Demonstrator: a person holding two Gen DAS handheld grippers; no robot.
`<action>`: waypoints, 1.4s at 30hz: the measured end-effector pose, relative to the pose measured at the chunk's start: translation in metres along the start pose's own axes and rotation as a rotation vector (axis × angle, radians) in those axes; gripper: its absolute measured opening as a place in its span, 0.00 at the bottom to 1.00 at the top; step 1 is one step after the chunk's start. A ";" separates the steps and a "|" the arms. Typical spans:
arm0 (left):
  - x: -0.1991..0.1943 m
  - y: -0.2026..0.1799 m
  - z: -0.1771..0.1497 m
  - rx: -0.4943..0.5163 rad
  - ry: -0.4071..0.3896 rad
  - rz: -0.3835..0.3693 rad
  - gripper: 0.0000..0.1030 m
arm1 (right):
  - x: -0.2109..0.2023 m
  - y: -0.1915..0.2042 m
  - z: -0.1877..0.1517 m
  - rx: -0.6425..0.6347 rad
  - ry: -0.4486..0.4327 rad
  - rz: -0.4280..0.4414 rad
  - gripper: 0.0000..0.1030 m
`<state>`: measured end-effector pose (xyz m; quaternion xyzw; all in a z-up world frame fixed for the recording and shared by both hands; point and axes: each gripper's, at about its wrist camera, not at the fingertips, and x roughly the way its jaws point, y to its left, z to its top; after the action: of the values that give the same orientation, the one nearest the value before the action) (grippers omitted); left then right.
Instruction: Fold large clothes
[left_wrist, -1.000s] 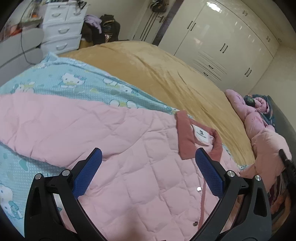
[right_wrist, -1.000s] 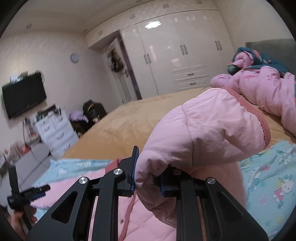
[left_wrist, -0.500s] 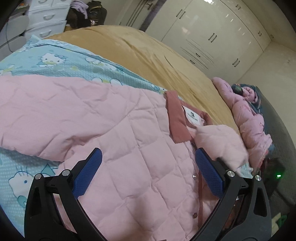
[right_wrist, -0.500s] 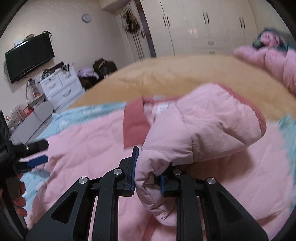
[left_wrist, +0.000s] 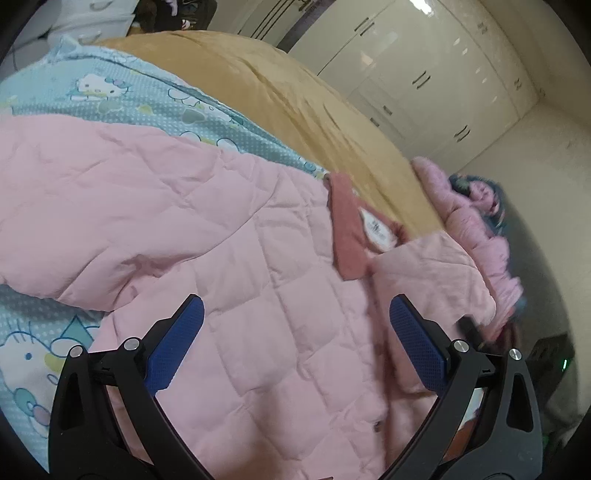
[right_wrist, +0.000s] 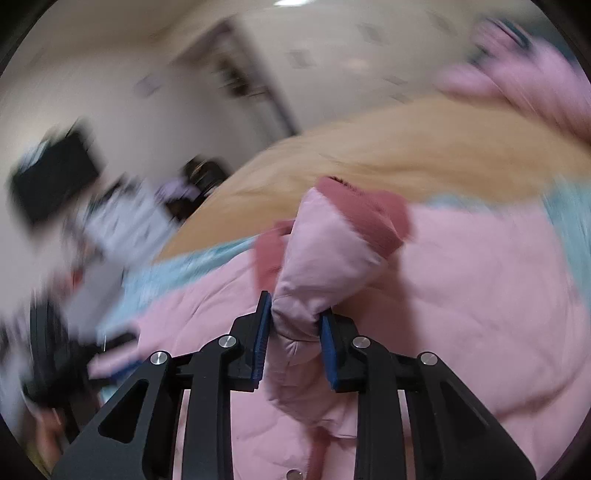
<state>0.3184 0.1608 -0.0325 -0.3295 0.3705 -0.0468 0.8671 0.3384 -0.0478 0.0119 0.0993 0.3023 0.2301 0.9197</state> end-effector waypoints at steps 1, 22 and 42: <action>-0.002 0.002 0.001 -0.012 -0.005 -0.015 0.92 | 0.004 0.018 -0.002 -0.073 0.019 0.012 0.20; 0.049 0.000 -0.015 -0.014 0.130 -0.165 0.91 | 0.004 0.059 -0.053 -0.459 0.205 -0.331 0.71; 0.018 -0.012 -0.008 0.168 -0.021 -0.023 0.07 | -0.007 0.003 -0.043 -0.392 0.195 -0.435 0.71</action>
<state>0.3279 0.1415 -0.0397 -0.2600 0.3526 -0.0842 0.8950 0.3061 -0.0464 -0.0179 -0.1695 0.3531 0.0901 0.9157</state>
